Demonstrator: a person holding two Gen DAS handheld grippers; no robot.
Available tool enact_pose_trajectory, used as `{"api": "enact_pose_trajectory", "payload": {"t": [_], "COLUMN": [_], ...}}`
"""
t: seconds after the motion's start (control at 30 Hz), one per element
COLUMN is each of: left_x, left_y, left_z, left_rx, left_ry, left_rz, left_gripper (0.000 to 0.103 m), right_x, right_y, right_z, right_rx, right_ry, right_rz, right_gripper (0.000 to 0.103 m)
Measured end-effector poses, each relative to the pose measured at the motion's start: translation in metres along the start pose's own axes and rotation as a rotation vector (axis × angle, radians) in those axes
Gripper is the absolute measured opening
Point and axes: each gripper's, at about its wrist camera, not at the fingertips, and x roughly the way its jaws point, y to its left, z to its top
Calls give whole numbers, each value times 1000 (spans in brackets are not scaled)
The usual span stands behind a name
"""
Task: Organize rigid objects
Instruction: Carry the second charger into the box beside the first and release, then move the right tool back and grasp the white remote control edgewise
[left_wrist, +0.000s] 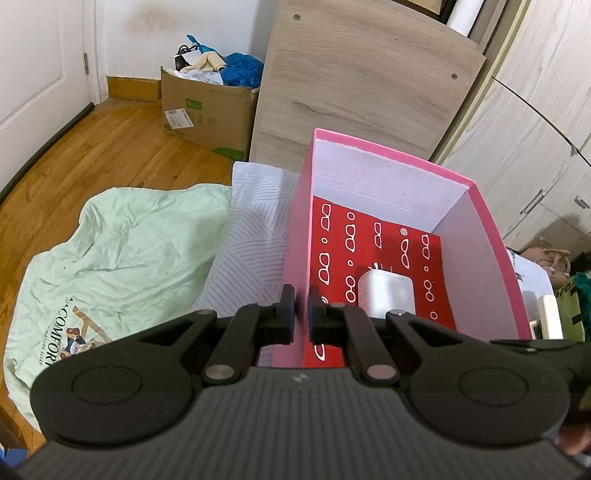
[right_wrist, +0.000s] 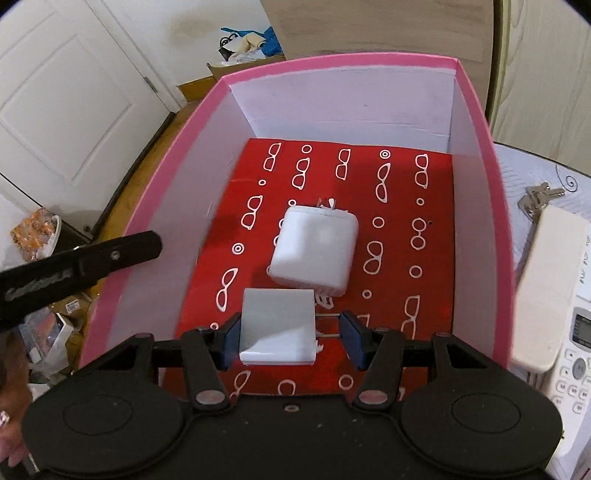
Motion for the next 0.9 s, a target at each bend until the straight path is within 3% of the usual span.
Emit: {"api": "enact_pose_trajectory", "payload": {"t": [0.07,0.23,0.4,0.5,0.7,0.9], "left_x": [-1,-2,-3,-3,-3,-3], "left_y": [-1,-1,-4,-4,-6,-12], "left_z": [0,-1,-2,-2,-2,-5], "left_rx": [3,4,34,33,44,61], "left_ry": [-2,-2,-10,-9,-9,-14], "left_rz": [1,3,13,11,21,37], "left_gripper": [6,6,6,6,6,6], "right_x": [6,-5,-48,-87,-153,-172], "right_y": [-1,1,-6,-15,-70,-146], "right_z": [3,4,1,-6,-30,-46], "right_rx": [21,10,-38,-84,-81,53], "right_ry": [14,-18,-61,-141,-288,-299], "right_rz": [-34,-10,145,169,145,78], "right_gripper": [61,69,69,69,73,74]}}
